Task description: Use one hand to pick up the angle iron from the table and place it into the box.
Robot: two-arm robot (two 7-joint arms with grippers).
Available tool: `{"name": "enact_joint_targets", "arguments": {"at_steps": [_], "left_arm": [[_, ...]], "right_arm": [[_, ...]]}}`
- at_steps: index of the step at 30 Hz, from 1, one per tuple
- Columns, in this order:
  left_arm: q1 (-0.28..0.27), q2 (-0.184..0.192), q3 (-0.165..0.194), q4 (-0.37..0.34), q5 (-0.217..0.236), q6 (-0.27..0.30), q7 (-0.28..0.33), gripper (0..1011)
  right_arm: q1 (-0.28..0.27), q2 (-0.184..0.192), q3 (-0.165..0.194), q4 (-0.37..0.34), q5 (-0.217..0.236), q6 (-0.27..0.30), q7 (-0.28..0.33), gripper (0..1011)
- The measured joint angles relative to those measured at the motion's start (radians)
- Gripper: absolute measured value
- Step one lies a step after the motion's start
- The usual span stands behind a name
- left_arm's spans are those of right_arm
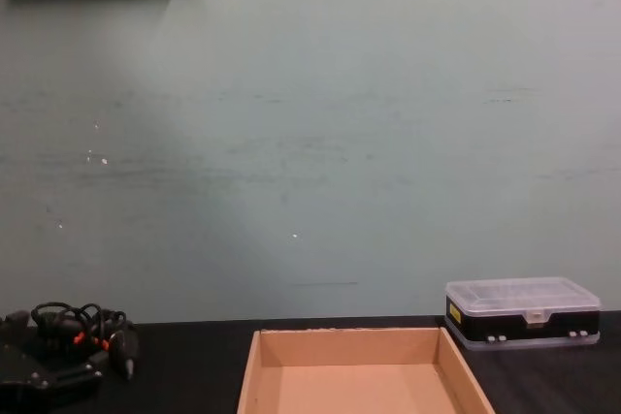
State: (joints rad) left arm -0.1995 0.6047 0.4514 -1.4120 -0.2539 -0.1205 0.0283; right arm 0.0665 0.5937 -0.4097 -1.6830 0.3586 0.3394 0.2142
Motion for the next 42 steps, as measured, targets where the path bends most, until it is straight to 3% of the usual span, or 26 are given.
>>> {"name": "enact_joint_targets", "arguments": {"at_steps": [3, 9, 11, 13, 16, 35, 42], "left_arm": [[0.0, 0.0, 0.0, 0.0, 0.0, 0.0, 0.0, 1011], [0.0, 0.0, 0.0, 0.0, 0.0, 0.0, 0.0, 1011], [0.0, 0.0, 0.0, 0.0, 0.0, 0.0, 0.0, 1011], [0.0, 0.0, 0.0, 0.0, 0.0, 0.0, 0.0, 1011], [0.0, 0.0, 0.0, 0.0, 0.0, 0.0, 0.0, 1011], [0.0, 0.0, 0.0, 0.0, 0.0, 0.0, 0.0, 1011], [0.0, 0.0, 0.0, 0.0, 0.0, 0.0, 0.0, 1012]], "right_arm": [[0.0, 0.0, 0.0, 0.0, 0.0, 0.0, 0.0, 481], [0.0, 0.0, 0.0, 0.0, 0.0, 0.0, 0.0, 253], [0.0, 0.0, 0.0, 0.0, 0.0, 0.0, 0.0, 230], [0.0, 0.0, 0.0, 0.0, 0.0, 0.0, 0.0, 119], [0.0, 0.0, 0.0, 0.0, 0.0, 0.0, 0.0, 80], [0.0, 0.0, 0.0, 0.0, 0.0, 0.0, 0.0, 80], [-0.015, 0.005, 0.016, -0.028, -0.015, -0.017, 0.023, 80]]}}
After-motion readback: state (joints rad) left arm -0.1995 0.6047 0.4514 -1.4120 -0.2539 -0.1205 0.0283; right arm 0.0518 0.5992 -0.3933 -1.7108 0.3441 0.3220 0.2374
